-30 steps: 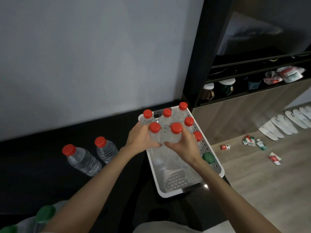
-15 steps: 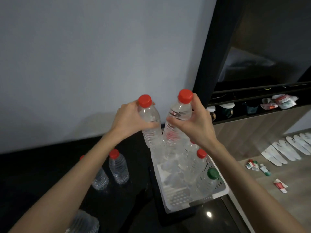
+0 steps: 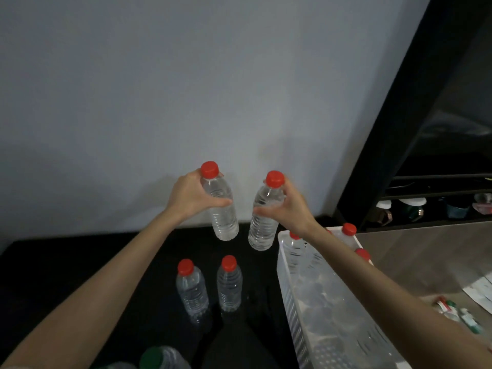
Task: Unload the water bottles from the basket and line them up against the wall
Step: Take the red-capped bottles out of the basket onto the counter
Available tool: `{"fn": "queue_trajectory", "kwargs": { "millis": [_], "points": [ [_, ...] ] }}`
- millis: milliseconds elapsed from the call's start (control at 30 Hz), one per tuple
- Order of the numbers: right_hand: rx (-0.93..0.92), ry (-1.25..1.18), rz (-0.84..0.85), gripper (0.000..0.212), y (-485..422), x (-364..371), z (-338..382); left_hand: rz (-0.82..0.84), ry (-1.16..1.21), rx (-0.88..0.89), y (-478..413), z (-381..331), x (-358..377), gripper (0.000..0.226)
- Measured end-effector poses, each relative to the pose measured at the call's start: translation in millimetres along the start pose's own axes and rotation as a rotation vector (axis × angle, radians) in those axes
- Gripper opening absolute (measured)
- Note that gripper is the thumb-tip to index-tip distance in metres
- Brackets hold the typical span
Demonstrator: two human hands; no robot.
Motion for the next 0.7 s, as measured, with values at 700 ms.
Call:
{"fn": "queue_trajectory", "kwargs": {
  "millis": [700],
  "points": [
    [0.206, 0.132, 0.424, 0.069, -32, 138, -127, 0.348, 0.047, -0.205, 13, 154, 108, 0.062]
  ]
}}
Point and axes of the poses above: each hand's wrist, its own y-axis away from the middle knuckle, its own x-axis out of the palm, z = x × y, the point moved 8 cm from there along -y, towards the middle knuckle, and after that the axes turned 1 degree about z, right-handed, at the moved point
